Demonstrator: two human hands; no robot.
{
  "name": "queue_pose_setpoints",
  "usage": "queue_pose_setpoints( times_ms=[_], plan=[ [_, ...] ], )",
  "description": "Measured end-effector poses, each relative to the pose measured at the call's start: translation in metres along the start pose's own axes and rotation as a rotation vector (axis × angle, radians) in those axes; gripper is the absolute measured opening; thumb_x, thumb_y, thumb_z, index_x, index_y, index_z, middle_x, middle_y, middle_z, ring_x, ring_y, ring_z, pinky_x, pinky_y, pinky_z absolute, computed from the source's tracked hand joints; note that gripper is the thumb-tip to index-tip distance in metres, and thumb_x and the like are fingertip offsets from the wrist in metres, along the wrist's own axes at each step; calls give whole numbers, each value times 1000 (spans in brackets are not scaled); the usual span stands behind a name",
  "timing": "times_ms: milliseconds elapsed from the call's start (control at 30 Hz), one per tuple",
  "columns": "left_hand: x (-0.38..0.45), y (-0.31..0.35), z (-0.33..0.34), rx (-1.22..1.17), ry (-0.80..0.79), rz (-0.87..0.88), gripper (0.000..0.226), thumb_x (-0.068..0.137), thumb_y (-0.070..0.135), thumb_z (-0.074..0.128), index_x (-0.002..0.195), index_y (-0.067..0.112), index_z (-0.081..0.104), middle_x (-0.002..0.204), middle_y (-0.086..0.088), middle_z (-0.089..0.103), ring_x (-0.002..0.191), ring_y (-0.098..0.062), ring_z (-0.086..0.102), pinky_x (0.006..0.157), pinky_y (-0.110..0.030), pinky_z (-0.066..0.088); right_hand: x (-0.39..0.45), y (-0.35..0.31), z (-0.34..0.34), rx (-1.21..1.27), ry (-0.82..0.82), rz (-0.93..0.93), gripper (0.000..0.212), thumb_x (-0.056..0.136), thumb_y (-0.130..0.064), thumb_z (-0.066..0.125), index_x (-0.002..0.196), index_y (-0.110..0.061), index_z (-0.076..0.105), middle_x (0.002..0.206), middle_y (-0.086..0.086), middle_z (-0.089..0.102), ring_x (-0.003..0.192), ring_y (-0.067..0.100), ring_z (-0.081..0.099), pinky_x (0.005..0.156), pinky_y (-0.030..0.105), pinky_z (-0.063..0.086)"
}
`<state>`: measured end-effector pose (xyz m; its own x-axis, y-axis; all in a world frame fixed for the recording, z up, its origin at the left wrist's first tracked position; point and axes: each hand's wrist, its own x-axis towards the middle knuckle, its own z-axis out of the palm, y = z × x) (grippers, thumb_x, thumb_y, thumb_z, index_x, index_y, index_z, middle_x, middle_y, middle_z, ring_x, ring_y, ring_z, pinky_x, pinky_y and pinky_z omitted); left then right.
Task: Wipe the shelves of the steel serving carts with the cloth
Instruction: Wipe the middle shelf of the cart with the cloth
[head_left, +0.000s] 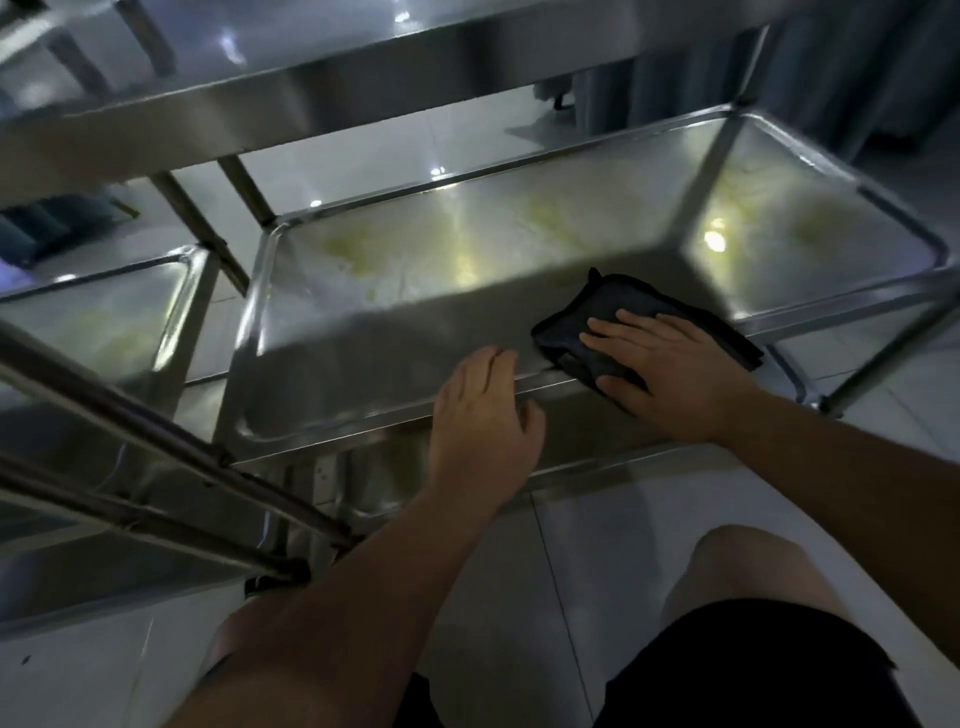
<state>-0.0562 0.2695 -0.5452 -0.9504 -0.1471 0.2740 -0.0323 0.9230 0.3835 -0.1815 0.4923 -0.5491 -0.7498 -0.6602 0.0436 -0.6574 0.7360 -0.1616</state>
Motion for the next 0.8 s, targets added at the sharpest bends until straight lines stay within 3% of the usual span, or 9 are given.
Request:
queue_pose_setpoints(
  times_ms=[200,567,800],
  plan=[
    [22,35,35,194,-153,129,71,107,51,34,167,14,23,175,-6,17,163,-23,7,132,-39,1,-24,55,-13,14,29,151,66,100,-65,8,159,-44,28,165,-25,22,156,3,12,124,32,4],
    [68,120,83,253,-282,339,82,105,59,30,169,14,7,177,-7,1,163,-21,-5,131,-41,-3,-43,129,-21,18,90,309,63,102,-64,16,158,-42,33,164,-23,28,155,5,16,126,35,3],
    [83,113,90,309,-289,377,84,104,62,25,169,15,1,177,-4,-1,163,-20,-5,132,-40,0,-51,182,-37,-12,56,502,58,106,-59,17,161,-42,23,168,-21,18,157,9,11,128,42,1]
  ],
)
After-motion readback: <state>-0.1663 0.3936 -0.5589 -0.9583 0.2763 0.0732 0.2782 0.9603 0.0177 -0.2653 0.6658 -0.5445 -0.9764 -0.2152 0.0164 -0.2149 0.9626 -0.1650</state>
